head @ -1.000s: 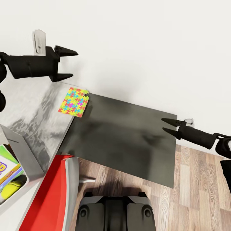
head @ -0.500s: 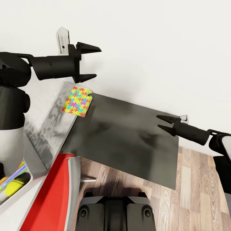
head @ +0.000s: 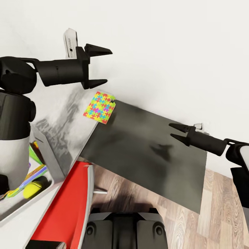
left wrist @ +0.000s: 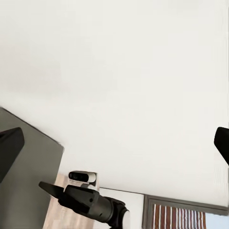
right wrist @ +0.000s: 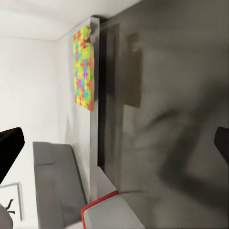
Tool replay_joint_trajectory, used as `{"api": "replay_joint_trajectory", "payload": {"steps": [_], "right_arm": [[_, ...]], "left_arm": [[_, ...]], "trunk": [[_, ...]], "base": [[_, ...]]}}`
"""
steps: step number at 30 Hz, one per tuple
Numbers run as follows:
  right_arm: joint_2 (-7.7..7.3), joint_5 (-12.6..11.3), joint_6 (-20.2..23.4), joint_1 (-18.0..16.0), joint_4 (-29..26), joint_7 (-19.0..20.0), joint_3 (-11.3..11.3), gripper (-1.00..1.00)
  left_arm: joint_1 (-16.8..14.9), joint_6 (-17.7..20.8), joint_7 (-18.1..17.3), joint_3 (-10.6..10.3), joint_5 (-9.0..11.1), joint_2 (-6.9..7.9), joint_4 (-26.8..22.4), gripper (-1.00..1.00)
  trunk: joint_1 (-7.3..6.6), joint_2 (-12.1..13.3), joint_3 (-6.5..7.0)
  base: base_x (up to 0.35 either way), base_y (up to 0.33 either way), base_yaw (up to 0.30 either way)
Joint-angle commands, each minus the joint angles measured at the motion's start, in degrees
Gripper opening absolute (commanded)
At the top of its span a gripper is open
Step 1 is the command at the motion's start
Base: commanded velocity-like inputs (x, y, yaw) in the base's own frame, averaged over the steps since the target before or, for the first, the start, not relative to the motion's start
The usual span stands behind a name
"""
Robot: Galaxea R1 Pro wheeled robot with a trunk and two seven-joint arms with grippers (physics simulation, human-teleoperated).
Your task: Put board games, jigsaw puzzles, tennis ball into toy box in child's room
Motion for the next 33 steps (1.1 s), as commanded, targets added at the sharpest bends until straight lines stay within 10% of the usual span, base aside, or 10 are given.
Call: {"api": "replay_joint_trajectory", "payload": {"steps": [1,33], "right_arm": [[-0.07,-0.6,0.18,-0.04,-0.04,-0.6,-0.12,1.0],[-3.61,1.14,0.18,-5.75,15.58,2.74,-1.14,1.0]], "left_arm": [[-0.03,-0.08,0.47,0.03,0.47,-0.03,0.02,1.0],[0.09,-0.68,3.83,2.33,0.47,-0.79,0.07,1.0]], "trunk": [[0.03,-0.09,-0.04],[0.03,-0.09,0.95]], "base": [[0.0,0.0,0.262],[0.0,0.0,0.231]]}}
